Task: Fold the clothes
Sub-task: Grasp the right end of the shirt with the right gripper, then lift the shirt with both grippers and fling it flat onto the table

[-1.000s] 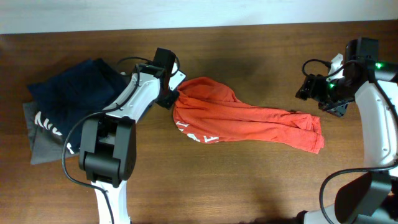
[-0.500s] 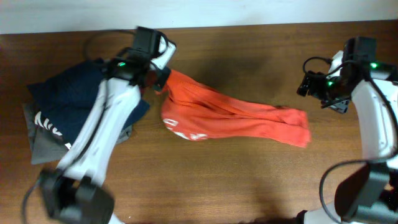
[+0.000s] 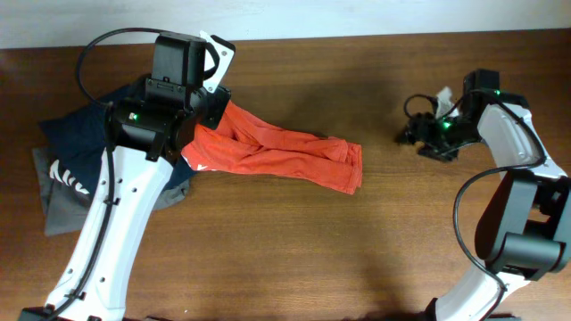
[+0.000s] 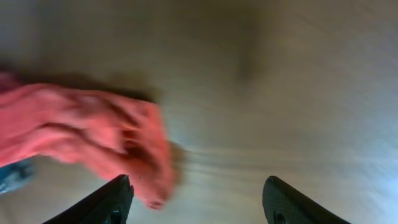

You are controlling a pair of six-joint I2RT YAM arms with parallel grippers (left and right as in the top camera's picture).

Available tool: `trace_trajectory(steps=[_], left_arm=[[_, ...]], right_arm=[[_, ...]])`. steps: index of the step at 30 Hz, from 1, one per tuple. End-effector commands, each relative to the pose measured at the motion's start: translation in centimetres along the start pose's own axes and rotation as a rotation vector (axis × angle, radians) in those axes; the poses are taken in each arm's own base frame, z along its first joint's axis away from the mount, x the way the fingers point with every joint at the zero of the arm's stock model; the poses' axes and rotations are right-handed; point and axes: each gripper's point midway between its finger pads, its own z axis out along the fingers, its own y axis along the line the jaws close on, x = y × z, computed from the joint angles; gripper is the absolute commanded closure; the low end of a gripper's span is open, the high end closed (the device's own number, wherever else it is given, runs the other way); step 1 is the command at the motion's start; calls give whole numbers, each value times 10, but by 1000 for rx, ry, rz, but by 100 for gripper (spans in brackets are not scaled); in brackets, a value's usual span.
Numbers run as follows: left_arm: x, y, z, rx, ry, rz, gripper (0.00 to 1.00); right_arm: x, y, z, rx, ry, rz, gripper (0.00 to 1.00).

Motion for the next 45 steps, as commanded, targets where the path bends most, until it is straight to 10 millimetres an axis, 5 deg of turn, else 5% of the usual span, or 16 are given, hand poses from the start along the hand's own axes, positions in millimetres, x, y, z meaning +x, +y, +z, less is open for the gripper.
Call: trace_trajectory(steps=[1,5,11,18,20,24,31,37,45], left_arm=[[0,3,0,-12,1,-15,100],[0,3,-1,-13,1,-15,100],[1,3,-1,-11,5,-15,100],[3,2,-1,-9,15,-12,100],[3,2,-1,-9,15,-12,100],[3,2,-1,-9,15,-12,100],[2,4,-4,-15,8,-13,100],[-7,12,-20,-41,-34,-23,100],[-10,16,-35,-51,-63,-29,100]], right_arm=[[4,51,10,-173,12,-144,29],[8,79,39,-122,11,-311,29],[6,95,87,50,-19,-416,29],[1,82,115,185,-47,-367,29],[3,80,118,184,-36,-364,43],[4,87,115,154,-34,-366,74],[-1,101,70,143,-91,-373,95],[1,115,25,135,-147,-414,91],[7,99,28,172,-104,-383,96]])
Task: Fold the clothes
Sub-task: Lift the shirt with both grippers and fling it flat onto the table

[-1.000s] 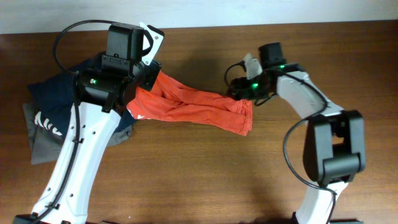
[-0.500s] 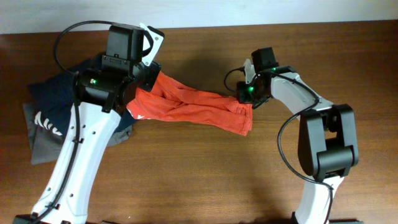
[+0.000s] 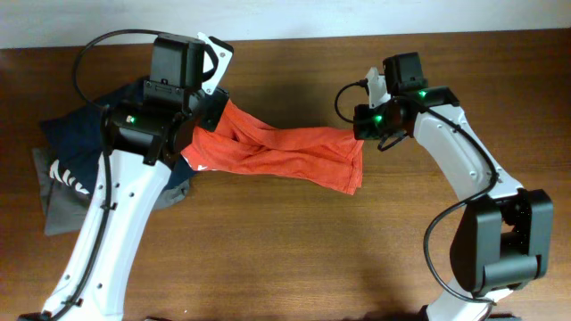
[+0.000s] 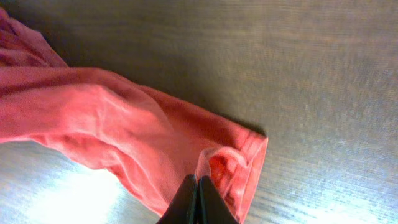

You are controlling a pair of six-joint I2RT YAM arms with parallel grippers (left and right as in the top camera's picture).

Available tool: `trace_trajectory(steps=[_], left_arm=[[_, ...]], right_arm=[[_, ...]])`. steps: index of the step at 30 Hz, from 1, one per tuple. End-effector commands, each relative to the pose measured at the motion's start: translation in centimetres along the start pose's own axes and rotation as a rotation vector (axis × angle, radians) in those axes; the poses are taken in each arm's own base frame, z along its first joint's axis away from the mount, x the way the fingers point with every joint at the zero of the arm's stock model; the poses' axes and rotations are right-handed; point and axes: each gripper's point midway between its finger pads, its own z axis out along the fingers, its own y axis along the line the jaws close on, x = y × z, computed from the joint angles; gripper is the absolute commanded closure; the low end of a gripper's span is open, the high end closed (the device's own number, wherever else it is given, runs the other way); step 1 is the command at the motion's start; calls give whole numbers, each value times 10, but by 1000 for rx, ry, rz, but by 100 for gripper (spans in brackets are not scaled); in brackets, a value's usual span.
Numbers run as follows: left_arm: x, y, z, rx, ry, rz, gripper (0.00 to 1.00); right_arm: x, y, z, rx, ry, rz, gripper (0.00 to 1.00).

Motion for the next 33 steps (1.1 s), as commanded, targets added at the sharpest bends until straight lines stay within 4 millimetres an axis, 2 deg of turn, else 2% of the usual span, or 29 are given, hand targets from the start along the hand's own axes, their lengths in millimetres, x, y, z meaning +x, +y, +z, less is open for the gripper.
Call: trace_trajectory(steps=[1,3,5,8,11,13,15,17,19,21,26,30,33], left_arm=[[-14,14,-30,-43,-76,-28,100],[-16,22,-40,-77,-92,-36,100],[-22,30,-56,-104,-125,-58,100],[-35,41,-91,-125,-213,-93,100],[-48,52,-132,-146,-320,-139,100],[-57,54,-159,-132,-396,-151,100],[-63,52,-183,-99,-464,-151,100],[-67,49,-205,-66,-525,-147,100],[-69,46,-227,-34,-582,-141,100],[-71,42,-242,-12,-626,-102,100],[-68,44,-264,-24,-673,-79,100],[-63,20,-277,83,-702,17,100],[-56,18,-282,95,-699,17,100]], right_arm=[[1,-19,-4,57,1,36,96],[-4,-38,-23,119,-38,94,96],[-10,-58,-52,190,-93,159,96],[-15,-87,-118,289,-219,236,96],[-14,-102,-194,343,-387,312,96],[-9,-105,-244,358,-513,383,96],[0,-100,-295,371,-648,409,96],[10,-89,-334,381,-758,400,96],[21,-74,-363,382,-848,376,96],[30,-60,-386,378,-924,351,96],[48,-43,-419,396,-1031,328,96],[60,-35,-428,389,-1057,326,96],[72,-31,-425,369,-1032,370,96]])
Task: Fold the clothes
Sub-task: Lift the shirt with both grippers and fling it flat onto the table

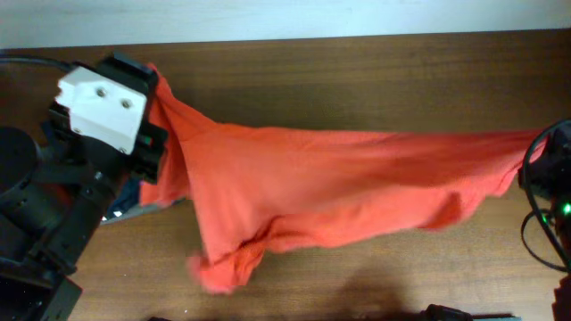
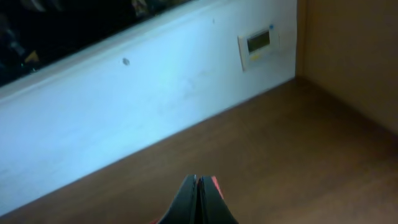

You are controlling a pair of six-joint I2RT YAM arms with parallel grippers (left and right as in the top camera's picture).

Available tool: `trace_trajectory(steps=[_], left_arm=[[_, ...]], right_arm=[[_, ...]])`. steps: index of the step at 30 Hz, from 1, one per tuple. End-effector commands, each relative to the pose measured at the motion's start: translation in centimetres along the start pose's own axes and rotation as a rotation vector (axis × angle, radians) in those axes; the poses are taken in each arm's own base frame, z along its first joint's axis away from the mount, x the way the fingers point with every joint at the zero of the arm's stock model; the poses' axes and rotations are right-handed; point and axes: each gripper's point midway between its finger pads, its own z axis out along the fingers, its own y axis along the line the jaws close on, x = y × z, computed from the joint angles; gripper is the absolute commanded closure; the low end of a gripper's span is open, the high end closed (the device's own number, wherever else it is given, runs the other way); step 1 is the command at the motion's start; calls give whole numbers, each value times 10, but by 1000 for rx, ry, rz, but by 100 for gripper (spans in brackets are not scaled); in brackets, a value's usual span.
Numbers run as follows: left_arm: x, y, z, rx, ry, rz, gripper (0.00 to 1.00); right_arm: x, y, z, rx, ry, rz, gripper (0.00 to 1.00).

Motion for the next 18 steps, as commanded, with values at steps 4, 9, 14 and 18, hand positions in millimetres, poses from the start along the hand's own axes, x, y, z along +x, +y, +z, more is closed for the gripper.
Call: trace_trajectory(steps=[4,9,14,18], left_arm=[[-19,-6,-32,34,-89,23,100],[-39,-2,-59,11,-158,29,100],[-55,4,-76,-16,-211,36,100],[-51,3,-68,-9,-190,35,100]], right_arm=[[-11,-1,-32,23,-38,36,96],[-42,8,-77,4,-139,32,96],[-69,1,-116,64,-261,31,96],[-69,-3,-116,89,-256,33,96]])
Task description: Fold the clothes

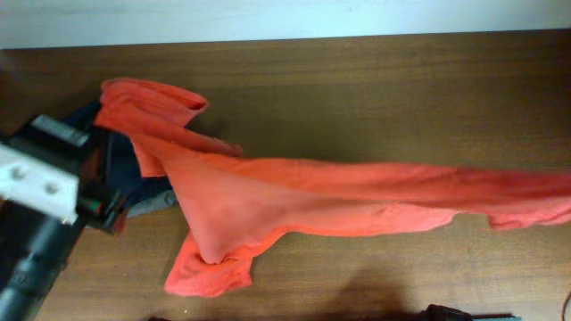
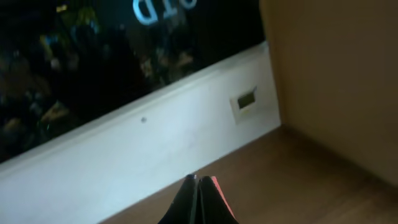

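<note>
An orange-red garment [image 1: 312, 192] hangs stretched across the overhead view, from a bunched corner at the upper left to the right edge. Its lower fold sags at the bottom left. My left arm [image 1: 40, 209] looms at the lower left, close to the camera. Its fingers are hidden, so any hold on the cloth cannot be made out. My right gripper [image 2: 198, 180] is outside the overhead view. In the right wrist view its jaws are pressed together, with a sliver of the orange cloth [image 2: 215, 186] beside one finger.
A pile of navy and grey clothes [image 1: 147, 205] lies at the left, partly under the garment and the left arm. The wooden table [image 1: 375, 89] runs to a white wall [image 2: 124, 162] at the back, which carries a small panel [image 2: 246, 99].
In the overhead view my left arm has shifted from the upper left to the lower left. The garment's upper-left corner now shows apart from it. The cloth spans lower and narrower, and my right gripper stays shut.
First the garment lay bunched on the table with my left gripper at its left end and my right gripper open far to the right. Then the right gripper was shut on the right hem. Later the cloth was raised and stretched wide between both arms, as it is now.
</note>
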You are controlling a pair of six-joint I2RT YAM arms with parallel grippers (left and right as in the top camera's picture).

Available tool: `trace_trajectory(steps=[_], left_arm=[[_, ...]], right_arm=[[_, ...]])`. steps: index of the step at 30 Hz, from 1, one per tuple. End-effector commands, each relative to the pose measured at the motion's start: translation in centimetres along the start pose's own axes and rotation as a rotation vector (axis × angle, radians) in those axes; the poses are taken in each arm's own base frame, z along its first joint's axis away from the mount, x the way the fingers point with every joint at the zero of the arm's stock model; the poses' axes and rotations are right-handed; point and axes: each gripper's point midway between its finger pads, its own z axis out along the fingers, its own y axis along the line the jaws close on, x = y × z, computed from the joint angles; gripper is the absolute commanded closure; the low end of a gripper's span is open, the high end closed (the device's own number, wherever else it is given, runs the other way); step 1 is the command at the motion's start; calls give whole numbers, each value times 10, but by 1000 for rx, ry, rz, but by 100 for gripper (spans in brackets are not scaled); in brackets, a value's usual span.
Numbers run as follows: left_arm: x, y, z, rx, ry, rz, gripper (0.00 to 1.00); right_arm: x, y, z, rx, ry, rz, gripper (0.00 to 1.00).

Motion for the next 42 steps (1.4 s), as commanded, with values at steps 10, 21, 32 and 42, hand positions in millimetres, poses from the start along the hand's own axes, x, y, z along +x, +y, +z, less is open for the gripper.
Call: trace_trajectory(steps=[10,21,32,42], left_arm=[[66,-5,119,59,237,11,100],[207,-29,309,122,427,-9,99],[297,-36,396,31,440,-77,30],[237,3,339,-98,501,-45,13]], right_arm=[[48,-23,99,161,266,-32,96],[168,-55,275,285,638,-64,96],[240,-82,386,279,661,-115,67],[239,-84,345,257,783,-71,30]])
